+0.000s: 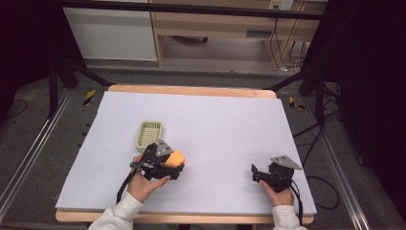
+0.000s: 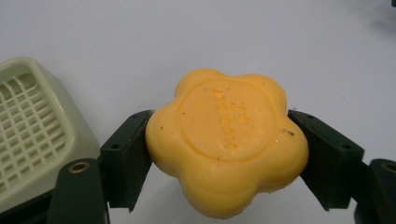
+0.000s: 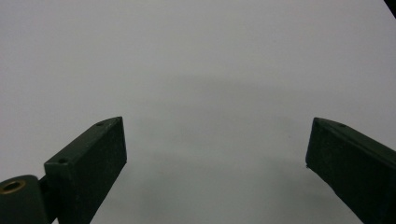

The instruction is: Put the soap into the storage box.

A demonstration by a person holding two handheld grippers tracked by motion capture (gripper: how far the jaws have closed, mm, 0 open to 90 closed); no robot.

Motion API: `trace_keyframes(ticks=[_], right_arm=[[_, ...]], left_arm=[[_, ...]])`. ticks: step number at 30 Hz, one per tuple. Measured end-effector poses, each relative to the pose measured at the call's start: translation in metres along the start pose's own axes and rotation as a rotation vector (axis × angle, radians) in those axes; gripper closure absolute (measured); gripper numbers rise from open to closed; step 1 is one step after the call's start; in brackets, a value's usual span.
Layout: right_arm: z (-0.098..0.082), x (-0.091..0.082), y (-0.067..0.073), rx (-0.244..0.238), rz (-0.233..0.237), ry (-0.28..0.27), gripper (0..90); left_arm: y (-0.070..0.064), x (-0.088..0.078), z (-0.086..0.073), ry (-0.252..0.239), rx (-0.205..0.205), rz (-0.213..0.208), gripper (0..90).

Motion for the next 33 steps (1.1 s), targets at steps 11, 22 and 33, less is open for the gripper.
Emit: trace_keyframes(ticks=[11, 22, 33], right_arm=[[0.0, 0.0, 0.0, 0.0, 0.001, 0.002, 5.6], [0.0, 0.0, 0.0, 0.004, 0.0, 0.002, 5.7], [0.0, 0.0, 0.0, 0.003, 0.0, 0.003, 5.6]], left_arm=[[0.017, -0.015, 0.002, -0.033, -0.029, 0.044, 25.4], [0.032, -0.024, 0.002, -0.049, -0.066, 0.078, 25.4], [0.048, -0.028, 0.0, -0.061, -0.1, 0.107, 25.4]])
Point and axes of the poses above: each handheld gripper's, and its own axes: x roughly forward along the jaws, z roughly out of its top, y roughly to its left, the point moved 2 cm from there along x, roughly forward along the jaws, and after that the axes turned 3 degrees about -z, right-handed, at the moved point
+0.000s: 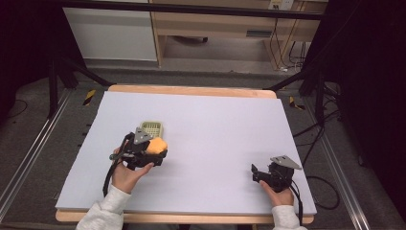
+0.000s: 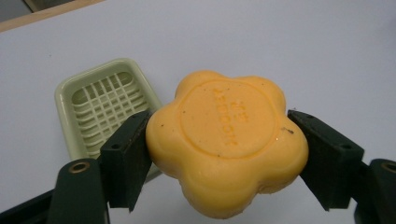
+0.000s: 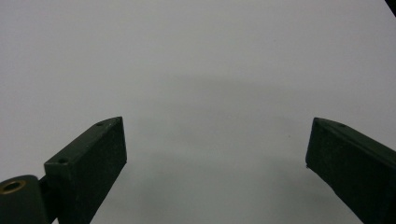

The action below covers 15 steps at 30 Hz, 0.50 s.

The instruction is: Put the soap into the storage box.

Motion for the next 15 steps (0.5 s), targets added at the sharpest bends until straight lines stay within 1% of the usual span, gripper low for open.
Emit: trace_keyframes(ticks=[5, 15], right_arm=[[0.0, 0.0, 0.0, -0.004, -0.002, 0.0, 5.6], [0.0, 0.0, 0.0, -0.002, -0.002, 0.002, 5.7]], left_arm=[[0.008, -0.002, 0.001, -0.014, -0.022, 0.013, 25.4], [0.021, -0.003, 0.001, -0.016, -0.039, 0.038, 25.4]])
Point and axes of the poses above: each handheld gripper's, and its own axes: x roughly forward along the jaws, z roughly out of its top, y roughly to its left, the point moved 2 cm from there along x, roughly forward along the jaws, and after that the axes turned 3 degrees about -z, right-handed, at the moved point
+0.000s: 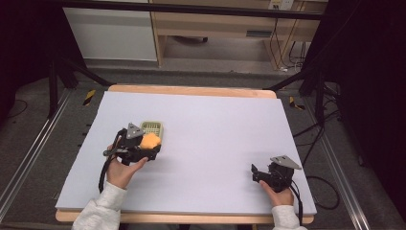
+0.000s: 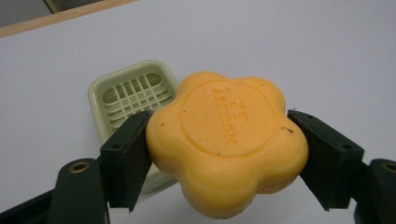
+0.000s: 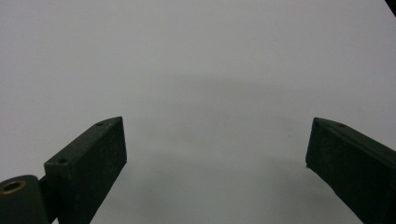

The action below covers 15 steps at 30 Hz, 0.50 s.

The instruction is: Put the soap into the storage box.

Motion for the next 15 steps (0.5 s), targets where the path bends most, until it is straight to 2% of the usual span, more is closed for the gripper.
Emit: trace_keyframes(ticks=[15], right_arm=[[0.0, 0.001, 0.0, -0.001, 0.005, 0.008, 5.6]], left_arm=[[0.016, 0.006, 0.004, 0.003, -0.012, 0.045, 25.4]])
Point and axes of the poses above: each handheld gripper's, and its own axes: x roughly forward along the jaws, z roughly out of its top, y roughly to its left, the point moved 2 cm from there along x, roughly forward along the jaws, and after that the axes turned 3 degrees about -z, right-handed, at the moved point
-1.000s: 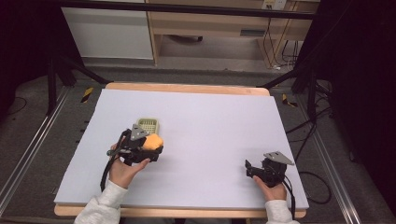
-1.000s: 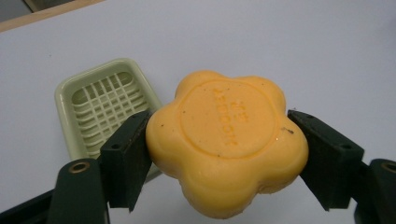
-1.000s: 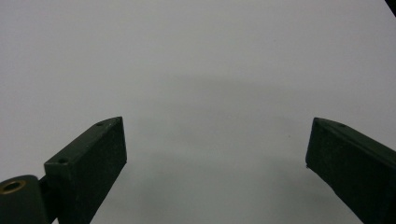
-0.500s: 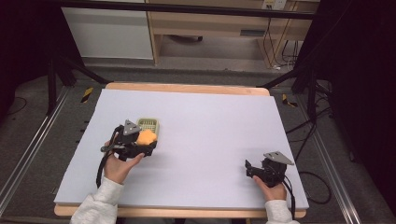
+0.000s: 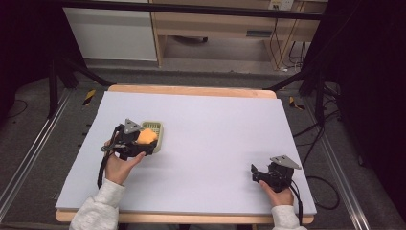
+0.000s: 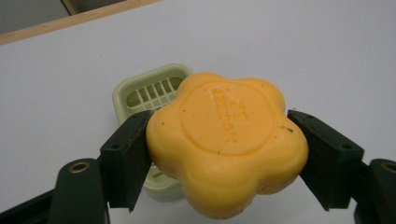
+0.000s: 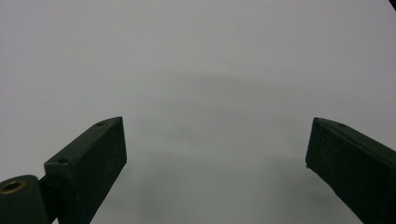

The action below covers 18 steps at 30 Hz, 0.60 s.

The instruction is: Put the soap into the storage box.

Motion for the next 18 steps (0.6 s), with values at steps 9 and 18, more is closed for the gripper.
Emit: trace_keyframes(ticks=[9, 18], right_arm=[[0.0, 0.001, 0.0, -0.001, -0.002, 0.009, 5.7], [0.0, 0.0, 0.0, 0.004, -0.005, 0.004, 5.7]], left_arm=[[0.012, 0.009, 0.003, 0.011, -0.02, 0.014, 25.4], [0.018, 0.018, 0.012, 0.008, -0.018, 0.019, 25.4]])
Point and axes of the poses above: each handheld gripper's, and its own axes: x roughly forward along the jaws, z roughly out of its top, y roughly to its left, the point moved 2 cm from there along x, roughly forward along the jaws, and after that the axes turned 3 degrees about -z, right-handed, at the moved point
